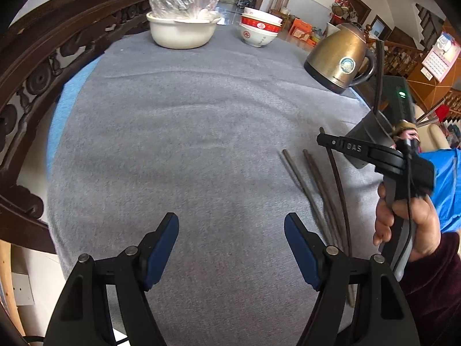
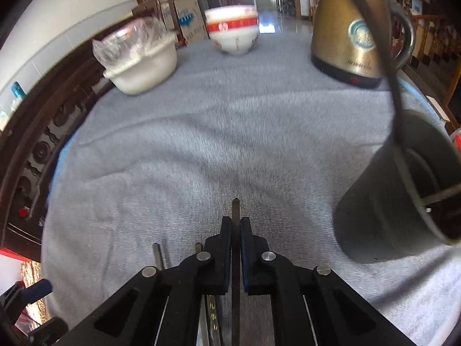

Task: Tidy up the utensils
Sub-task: 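Close the left tool on a chopstick while the right tool grasps another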

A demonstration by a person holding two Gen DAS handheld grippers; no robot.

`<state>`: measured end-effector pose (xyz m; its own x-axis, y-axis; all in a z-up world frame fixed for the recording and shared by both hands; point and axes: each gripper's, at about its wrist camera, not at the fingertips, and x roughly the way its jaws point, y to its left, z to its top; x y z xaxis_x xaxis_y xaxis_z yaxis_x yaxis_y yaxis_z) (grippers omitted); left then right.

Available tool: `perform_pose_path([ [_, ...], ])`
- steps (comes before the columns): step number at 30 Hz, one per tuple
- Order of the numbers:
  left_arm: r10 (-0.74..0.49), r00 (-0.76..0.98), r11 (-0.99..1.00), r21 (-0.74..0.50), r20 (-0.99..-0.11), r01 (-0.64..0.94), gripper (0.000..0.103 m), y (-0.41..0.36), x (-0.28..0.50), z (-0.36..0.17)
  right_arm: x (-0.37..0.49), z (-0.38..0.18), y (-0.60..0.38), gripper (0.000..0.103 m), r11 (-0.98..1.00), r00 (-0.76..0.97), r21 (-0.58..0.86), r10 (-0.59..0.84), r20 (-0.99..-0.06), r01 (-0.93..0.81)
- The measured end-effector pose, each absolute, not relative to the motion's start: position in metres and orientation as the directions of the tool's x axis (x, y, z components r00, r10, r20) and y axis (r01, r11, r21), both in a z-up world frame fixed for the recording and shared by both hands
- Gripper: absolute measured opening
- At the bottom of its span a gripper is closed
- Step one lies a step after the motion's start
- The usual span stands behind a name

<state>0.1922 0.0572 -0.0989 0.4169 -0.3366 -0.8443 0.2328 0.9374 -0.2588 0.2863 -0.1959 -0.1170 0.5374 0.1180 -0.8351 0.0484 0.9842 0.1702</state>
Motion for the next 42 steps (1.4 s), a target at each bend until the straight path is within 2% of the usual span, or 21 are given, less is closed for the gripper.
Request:
perform_pose_path([
  [2, -0.367, 0.397, 0.925, -0.287, -0.841, 0.248, 0.065, 0.052, 0.197, -0.096, 0.277, -0.107, -0.2, 0.006, 0.982, 0.564, 0.184, 0.124, -0.816, 0.051],
  [3, -0.375, 0.389, 0.922, -0.293, -0.842, 0.254, 0.065, 0.049, 0.2, -0.095, 0.271, -0.101, -0.202, 0.006, 0.979, 0.581, 0.197, 0.133, -0.803, 0.048],
  [8, -0.428, 0.316, 0.898, -0.358, -0.847, 0.258, 0.064, 0.029, 0.22, -0.094, 0.235, -0.066, -0.216, 0.006, 0.971, 0.671, 0.235, 0.145, -0.727, 0.045],
  [17, -0.398, 0.266, 0.915, -0.358, -0.878, 0.185, 0.064, 0.0, 0.25, -0.109, 0.181, -0.027, -0.237, 0.006, 0.96, 0.775, 0.278, 0.141, -0.616, 0.046],
  [27, -0.302, 0.285, 0.951, -0.268, -0.91, 0.152, 0.063, -0.022, 0.265, -0.121, 0.163, -0.024, -0.247, 0.006, 0.947, 0.801, 0.315, 0.144, -0.58, 0.058],
  [32, -0.32, 0.25, 0.944, -0.286, -0.914, 0.162, 0.049, -0.028, 0.273, -0.128, 0.159, -0.021, -0.251, 0.006, 0.947, 0.812, 0.316, 0.138, -0.568, 0.061],
  [39, -0.332, 0.193, 0.941, -0.311, -0.923, 0.132, 0.048, -0.034, 0.286, -0.144, 0.154, -0.018, -0.254, 0.006, 0.947, 0.819, 0.314, 0.127, -0.559, 0.067],
  [42, -0.33, 0.195, 0.942, -0.307, -0.924, 0.137, 0.043, -0.039, 0.289, -0.146, 0.153, -0.015, -0.256, 0.006, 0.948, 0.824, 0.312, 0.122, -0.554, 0.07],
])
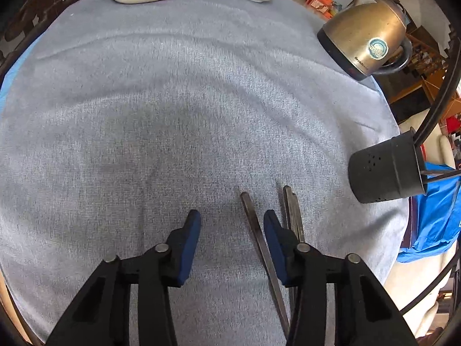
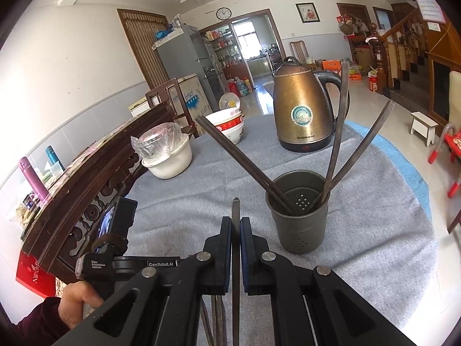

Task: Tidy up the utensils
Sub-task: 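Close the left tool on a chopstick while the right tool grasps another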

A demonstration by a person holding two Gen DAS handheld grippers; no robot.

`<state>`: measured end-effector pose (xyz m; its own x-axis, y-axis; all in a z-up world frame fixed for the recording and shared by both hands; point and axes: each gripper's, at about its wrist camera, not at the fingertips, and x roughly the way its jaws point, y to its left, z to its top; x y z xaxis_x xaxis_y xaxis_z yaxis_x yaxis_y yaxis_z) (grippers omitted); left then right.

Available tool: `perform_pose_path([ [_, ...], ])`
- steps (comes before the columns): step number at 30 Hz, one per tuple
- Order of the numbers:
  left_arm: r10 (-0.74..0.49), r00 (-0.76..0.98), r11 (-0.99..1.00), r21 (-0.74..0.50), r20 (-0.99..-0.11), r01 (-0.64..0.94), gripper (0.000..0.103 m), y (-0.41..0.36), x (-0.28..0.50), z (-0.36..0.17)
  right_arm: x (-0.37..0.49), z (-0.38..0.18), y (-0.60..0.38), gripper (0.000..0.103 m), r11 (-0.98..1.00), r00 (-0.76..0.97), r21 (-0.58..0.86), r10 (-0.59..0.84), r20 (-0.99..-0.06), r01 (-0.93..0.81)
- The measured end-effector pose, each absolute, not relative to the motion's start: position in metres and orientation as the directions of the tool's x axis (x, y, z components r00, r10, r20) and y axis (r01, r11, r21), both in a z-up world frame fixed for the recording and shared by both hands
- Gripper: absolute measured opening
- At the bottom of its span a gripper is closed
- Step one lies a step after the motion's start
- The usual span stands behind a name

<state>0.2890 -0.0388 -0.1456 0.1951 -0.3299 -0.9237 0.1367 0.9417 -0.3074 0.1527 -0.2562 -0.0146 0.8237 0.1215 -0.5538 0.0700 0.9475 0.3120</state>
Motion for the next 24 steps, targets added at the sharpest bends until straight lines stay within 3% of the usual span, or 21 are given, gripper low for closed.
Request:
perform_pose_path([
  [5, -0.335, 0.195, 0.938, -0.306, -0.922, 0.16, 0.015, -0.045, 0.291, -0.149, 0.152, -0.012, -0.259, 0.006, 0.944, 0.83, 0.323, 0.122, -0.544, 0.073],
  [11, -0.357, 0.226, 0.93, -0.325, -0.906, 0.17, 0.008, -0.037, 0.29, -0.14, 0.15, -0.009, -0.26, 0.006, 0.944, 0.837, 0.322, 0.118, -0.534, 0.072],
  [24, -0.388, 0.355, 0.921, -0.342, -0.851, 0.187, 0.007, 0.004, 0.289, -0.093, 0.141, 0.002, -0.258, 0.006, 0.942, 0.865, 0.33, 0.115, -0.489, 0.061],
])
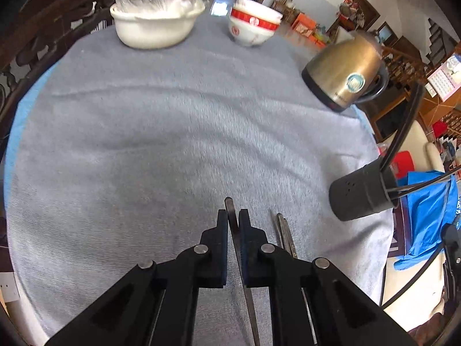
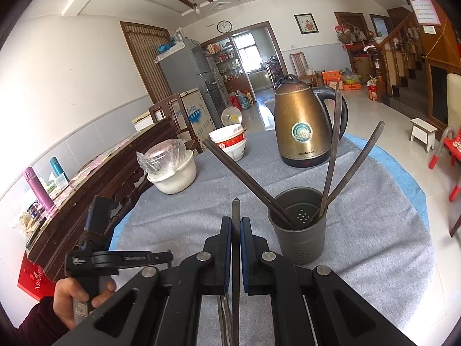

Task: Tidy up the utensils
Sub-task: 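Close the left tool on a chopstick while the right tool grasps another, then lift both held chopsticks and carry them above the gray cup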

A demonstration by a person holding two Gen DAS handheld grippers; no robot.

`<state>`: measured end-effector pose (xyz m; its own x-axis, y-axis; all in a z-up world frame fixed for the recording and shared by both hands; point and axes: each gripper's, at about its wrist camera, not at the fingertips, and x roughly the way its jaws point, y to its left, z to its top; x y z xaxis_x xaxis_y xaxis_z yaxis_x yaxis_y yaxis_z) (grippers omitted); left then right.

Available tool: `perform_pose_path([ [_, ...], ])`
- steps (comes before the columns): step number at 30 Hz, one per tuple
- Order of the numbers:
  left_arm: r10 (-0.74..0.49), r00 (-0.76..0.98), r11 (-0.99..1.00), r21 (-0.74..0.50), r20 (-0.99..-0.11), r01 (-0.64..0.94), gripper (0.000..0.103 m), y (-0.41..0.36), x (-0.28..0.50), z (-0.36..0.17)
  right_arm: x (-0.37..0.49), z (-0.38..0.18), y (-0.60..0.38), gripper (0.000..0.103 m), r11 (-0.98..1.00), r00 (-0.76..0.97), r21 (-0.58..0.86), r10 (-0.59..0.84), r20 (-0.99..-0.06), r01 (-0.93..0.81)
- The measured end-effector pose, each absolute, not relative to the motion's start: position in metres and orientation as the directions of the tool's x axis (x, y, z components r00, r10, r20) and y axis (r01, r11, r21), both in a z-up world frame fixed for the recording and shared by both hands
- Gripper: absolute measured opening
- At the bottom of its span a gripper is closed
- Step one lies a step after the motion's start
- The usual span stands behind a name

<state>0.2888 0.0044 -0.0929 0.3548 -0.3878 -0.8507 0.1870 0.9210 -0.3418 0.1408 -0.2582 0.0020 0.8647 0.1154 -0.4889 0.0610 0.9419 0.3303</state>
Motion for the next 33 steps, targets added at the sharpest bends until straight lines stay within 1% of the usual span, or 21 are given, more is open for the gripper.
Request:
perform_pose_path([
  [5, -0.393, 0.424, 0.919, -0.337, -0.816, 0.204, 0.006, 0.008, 0.28, -0.065, 0.135, 0.01, -0.259, 0.006, 0.941, 0.882, 0.334, 0.11, -0.458, 0.056],
  [11, -0.4, 0.531, 0.916, -0.311, -0.747, 0.253, 0.006, 0.011, 0.265, -0.024, 0.131, 0.019, -0.257, 0.006, 0.942, 0.896, 0.333, 0.111, -0.43, 0.043],
  [17, -0.406, 0.568, 0.914, -0.303, -0.716, 0.271, 0.005, 0.013, 0.255, -0.006, 0.129, 0.02, -0.256, 0.006, 0.939, 0.902, 0.343, 0.124, -0.414, 0.029],
  [33, -0.413, 0.619, 0.91, -0.288, -0.668, 0.298, 0.005, 0.011, 0.235, 0.027, 0.122, 0.034, -0.254, 0.006, 0.937, 0.922, 0.349, 0.127, -0.366, 0.009],
])
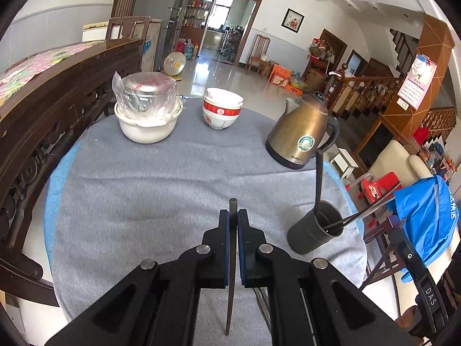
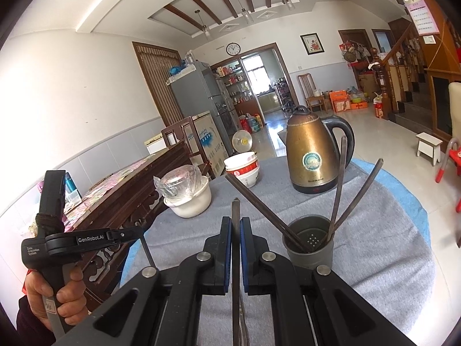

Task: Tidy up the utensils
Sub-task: 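Lift both held chopsticks and carry them above the gray cup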

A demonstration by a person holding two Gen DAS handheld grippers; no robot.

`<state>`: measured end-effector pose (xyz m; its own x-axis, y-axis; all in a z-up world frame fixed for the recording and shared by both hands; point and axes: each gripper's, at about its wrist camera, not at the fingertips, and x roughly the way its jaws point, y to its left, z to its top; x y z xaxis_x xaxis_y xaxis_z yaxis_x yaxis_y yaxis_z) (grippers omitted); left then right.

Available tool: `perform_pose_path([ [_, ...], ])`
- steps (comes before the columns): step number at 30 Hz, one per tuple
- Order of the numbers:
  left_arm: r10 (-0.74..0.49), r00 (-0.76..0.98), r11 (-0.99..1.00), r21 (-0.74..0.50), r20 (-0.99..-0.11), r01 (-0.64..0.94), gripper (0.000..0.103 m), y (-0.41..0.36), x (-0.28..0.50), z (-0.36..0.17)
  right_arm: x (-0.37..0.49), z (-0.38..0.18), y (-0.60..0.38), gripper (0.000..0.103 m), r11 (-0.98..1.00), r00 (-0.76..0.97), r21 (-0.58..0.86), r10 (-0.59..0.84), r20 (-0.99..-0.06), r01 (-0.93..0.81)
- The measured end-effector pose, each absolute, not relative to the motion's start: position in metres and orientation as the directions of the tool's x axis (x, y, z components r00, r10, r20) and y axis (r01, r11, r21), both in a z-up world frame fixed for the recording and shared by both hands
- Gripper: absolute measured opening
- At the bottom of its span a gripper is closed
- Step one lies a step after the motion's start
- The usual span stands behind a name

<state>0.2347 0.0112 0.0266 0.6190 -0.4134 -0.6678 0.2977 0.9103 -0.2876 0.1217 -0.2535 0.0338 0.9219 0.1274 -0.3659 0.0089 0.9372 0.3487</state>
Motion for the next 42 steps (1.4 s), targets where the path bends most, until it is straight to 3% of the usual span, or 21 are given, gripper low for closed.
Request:
perform_pose_path([
  [42, -0.507, 0.679, 0.859, -0.241, -0.532, 0.452, 0.005, -0.054, 0.222, 0.118, 0.121, 0.091, -0.286, 0.006, 0.965, 0.988, 0.255, -0.012, -0.157, 0.052],
])
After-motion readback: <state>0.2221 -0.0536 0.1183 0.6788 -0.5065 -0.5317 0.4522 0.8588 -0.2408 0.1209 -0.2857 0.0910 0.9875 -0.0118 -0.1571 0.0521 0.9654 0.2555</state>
